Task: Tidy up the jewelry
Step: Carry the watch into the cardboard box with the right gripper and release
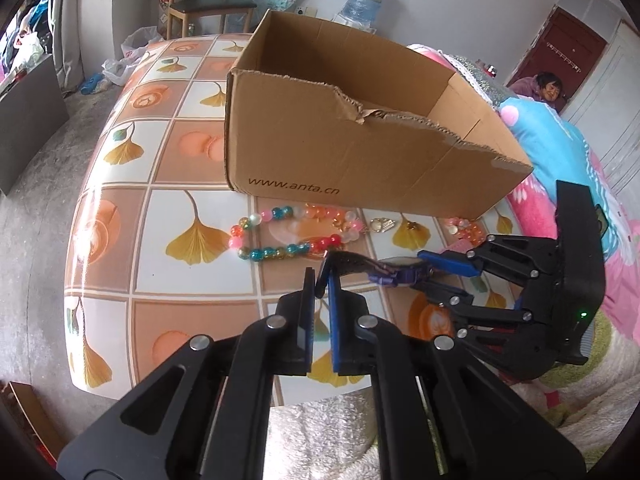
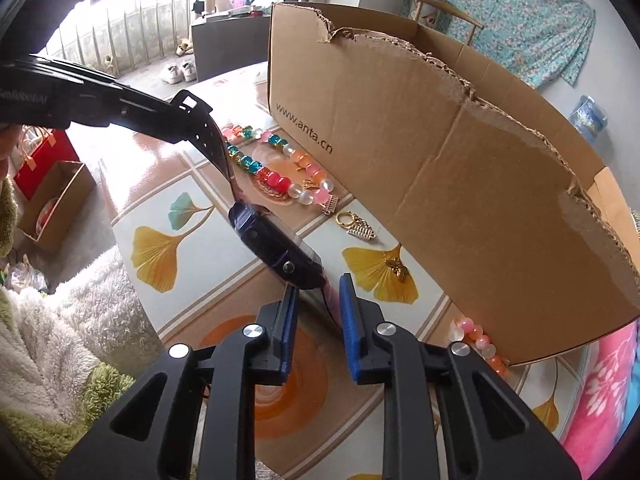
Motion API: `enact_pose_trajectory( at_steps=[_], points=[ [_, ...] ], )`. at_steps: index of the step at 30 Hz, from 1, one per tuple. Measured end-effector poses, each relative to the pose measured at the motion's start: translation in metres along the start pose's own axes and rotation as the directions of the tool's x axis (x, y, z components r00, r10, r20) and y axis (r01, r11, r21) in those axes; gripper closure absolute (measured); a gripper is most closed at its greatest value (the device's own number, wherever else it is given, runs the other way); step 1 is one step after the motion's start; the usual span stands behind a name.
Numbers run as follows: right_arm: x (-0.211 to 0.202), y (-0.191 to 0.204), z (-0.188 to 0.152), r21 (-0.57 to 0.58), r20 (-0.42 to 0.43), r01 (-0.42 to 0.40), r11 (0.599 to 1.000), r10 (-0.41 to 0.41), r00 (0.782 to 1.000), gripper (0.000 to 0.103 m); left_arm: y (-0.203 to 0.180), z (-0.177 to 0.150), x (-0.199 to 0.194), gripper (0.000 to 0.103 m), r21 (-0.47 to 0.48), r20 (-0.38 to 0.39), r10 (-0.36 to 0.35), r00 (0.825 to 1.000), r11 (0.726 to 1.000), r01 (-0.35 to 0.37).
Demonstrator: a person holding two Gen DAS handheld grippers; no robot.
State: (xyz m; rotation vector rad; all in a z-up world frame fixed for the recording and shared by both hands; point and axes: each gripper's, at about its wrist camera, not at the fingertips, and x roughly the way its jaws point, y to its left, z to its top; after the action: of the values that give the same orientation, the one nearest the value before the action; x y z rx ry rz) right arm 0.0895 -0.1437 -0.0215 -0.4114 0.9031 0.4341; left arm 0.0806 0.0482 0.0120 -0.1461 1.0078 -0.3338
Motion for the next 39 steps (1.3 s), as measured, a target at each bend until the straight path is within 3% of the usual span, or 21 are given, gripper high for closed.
enact_pose_trajectory(
  at_steps=[5,16,19,26,28,30,33,39],
  points=[
    [-0.005,0.003,0.0,0.008,0.026,0.062,0.998,-0.063,0.998,0.099,-0.004,-0.004,-0.004,0.099,0.01,0.018,0.01,1.0,1.0,-0.01],
    [-0.058,0.025,-0.003,0.017,0.123,0.219,0.976,-0.22,0.968,0.099,-0.03,0.008,-0.055,0.099,0.096,0.161,-0.011,0.987,0.995,-0.004],
    [-0.082,0.025,0.006,0.015,0.169,0.256,0.967,-0.254,0.952,0.099,-0.037,0.019,-0.081,0.099,0.132,0.241,-0.023,0.97,0.991,-0.01],
    [-0.131,0.02,0.051,-0.072,0.335,0.425,0.903,-0.379,0.863,0.099,-0.052,0.076,-0.133,0.099,0.202,0.398,-0.041,0.916,0.978,-0.044],
    [-0.133,0.005,0.066,-0.075,0.353,0.432,0.899,-0.381,0.855,0.099,-0.056,0.095,-0.138,0.099,0.216,0.417,-0.042,0.908,0.975,-0.054],
    [-0.131,-0.02,0.085,-0.069,0.354,0.401,0.914,-0.353,0.866,0.099,-0.06,0.117,-0.134,0.099,0.235,0.436,-0.024,0.899,0.968,-0.088],
    [-0.119,-0.058,0.113,-0.049,0.319,0.328,0.943,-0.297,0.9,0.099,-0.065,0.148,-0.113,0.099,0.249,0.425,0.006,0.905,0.961,-0.123],
    [-0.061,-0.128,0.141,-0.016,0.14,0.115,0.993,-0.111,0.984,0.099,-0.05,0.203,-0.039,0.099,0.235,0.294,0.083,0.952,0.959,-0.157]
  ],
)
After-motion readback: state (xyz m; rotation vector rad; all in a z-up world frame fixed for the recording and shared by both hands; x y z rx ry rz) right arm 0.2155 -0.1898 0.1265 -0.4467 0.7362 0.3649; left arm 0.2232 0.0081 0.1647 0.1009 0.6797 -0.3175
